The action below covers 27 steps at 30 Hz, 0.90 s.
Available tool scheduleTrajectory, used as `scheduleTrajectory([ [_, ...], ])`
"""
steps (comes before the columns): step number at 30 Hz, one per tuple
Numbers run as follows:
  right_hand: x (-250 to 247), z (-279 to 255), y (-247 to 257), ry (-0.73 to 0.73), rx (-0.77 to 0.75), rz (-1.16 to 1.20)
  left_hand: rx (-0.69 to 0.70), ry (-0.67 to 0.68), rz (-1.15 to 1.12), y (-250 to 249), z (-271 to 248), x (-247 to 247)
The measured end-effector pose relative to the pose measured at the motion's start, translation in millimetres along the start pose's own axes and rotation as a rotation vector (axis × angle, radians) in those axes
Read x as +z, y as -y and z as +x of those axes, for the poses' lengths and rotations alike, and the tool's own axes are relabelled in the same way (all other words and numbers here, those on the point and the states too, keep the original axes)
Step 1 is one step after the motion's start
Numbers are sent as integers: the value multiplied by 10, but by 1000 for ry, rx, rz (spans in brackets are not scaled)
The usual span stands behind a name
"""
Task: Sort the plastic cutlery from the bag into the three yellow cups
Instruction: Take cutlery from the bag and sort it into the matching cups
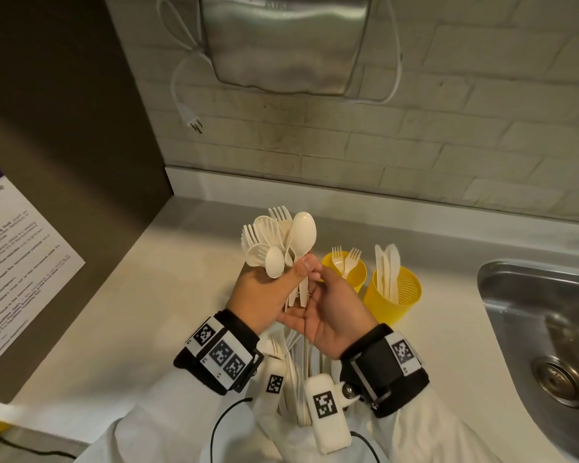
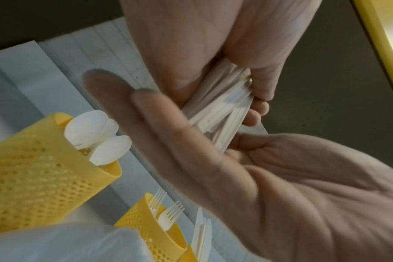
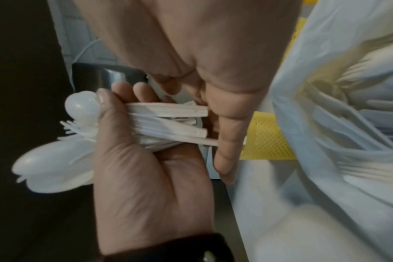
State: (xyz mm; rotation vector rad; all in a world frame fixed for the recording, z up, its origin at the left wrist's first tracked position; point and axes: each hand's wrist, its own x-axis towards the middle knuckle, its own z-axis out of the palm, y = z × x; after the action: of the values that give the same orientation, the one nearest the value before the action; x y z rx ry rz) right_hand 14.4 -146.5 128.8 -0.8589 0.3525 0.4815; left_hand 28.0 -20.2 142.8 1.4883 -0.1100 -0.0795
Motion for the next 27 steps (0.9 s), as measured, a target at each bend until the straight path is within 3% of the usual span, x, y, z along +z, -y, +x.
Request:
scheduleTrajectory([
  [4,0,-44,34,-2,-7,99,-2,36,41,25,-16,-33],
  [7,-37,-51,14,-22,-44,46,8,72,32,35,-6,-45],
  [14,-130,-124,73,-209,-302,-633,35,220,-98,17,4,-112],
  [18,-191,-205,269,-265,-533,-661,21,325,-87,29,-9,-179],
  [23,-39,-370,589,-170,-780,-732,-26,400,-88,53,-46,-185],
  [27,71,-381,801,-116,-868,-1082,17,452,-48,19,-58,-169],
])
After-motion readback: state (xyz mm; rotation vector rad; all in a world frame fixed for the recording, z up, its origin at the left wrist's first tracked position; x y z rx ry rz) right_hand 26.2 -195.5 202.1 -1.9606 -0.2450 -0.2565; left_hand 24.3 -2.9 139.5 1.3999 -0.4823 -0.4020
